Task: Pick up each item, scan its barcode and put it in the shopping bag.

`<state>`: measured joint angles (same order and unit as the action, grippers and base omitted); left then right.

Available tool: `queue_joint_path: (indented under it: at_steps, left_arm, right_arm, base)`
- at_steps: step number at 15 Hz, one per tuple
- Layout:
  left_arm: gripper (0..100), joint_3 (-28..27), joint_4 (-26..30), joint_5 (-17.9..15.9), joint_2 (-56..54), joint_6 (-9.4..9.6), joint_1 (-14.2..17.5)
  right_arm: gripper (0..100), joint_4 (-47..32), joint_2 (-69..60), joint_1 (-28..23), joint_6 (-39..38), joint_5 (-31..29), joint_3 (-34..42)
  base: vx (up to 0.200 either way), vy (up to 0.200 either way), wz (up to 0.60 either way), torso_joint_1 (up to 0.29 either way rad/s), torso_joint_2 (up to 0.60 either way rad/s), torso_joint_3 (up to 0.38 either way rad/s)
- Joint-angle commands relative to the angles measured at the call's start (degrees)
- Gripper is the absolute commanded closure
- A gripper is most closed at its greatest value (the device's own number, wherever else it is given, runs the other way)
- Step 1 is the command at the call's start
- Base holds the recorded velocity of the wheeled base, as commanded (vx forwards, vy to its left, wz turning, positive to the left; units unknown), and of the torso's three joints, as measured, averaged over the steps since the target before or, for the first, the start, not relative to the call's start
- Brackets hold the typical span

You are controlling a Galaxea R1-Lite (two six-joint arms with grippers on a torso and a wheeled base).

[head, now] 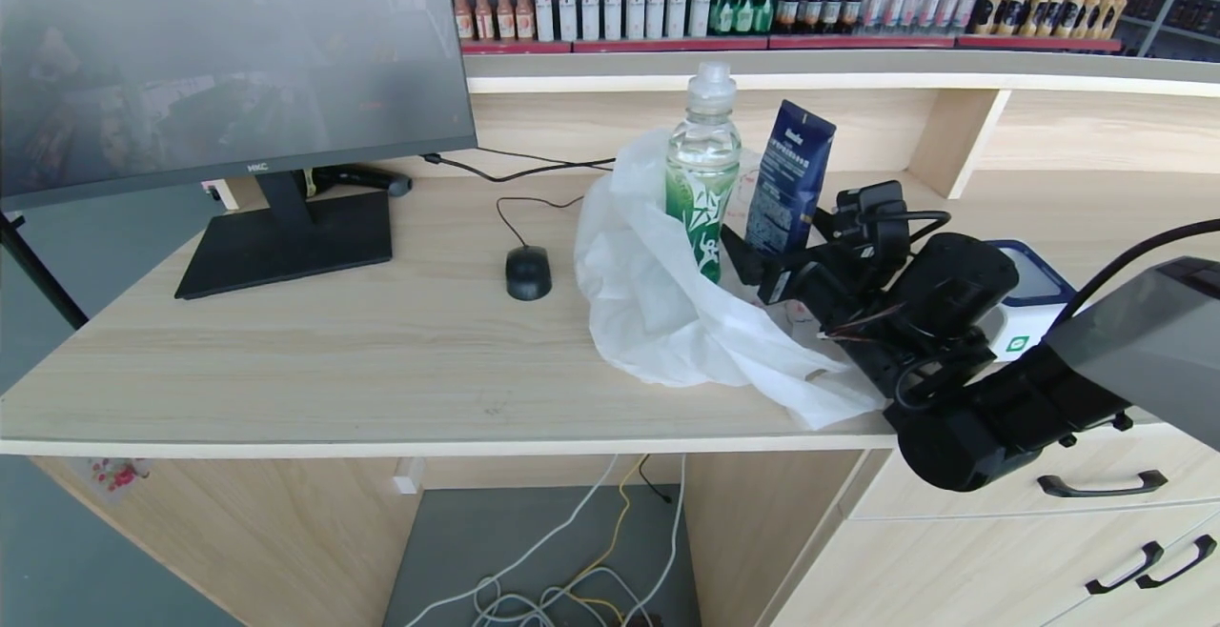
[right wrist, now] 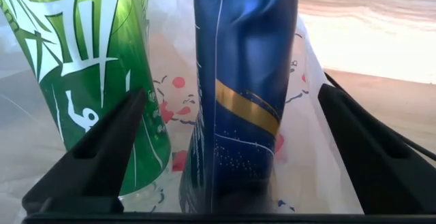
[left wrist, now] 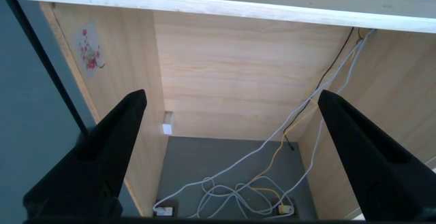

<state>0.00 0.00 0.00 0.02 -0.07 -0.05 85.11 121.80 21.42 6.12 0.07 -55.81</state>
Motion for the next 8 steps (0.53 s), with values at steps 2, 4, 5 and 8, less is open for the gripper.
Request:
queue_joint_path:
  at_steps: [2, 4, 5, 8]
  left_arm:
    - [0, 0.0, 0.0, 0.0, -0.02, -0.01, -0.04]
    - [0, 0.0, 0.0, 0.0, -0.02, -0.01, 0.05]
    - [0, 0.0, 0.0, 0.0, -0.02, -0.01, 0.05]
    - [0, 0.0, 0.0, 0.0, -0.02, -0.01, -0.04]
  right_arm:
    - [0, 0.05, -1.74, 0.03, 0.03, 0.19, 1.14]
    - [0, 0.05, -4.81, 0.03, 0.03, 0.28, 3.07]
    - [0, 0.05, -5.96, 0.03, 0.03, 0.37, 3.87]
    - [0, 0.05, -11.41, 0.47, 0.03, 0.89, 8.96]
  base:
    - [0.0, 0.0, 0.0, 0.0, 0.0, 0.0]
    - [0.0, 0.0, 0.0, 0.0, 0.0, 0.0]
    - [0.0, 0.0, 0.0, 0.0, 0.0, 0.0]
    - [0.0, 0.0, 0.0, 0.0, 0.0, 0.0]
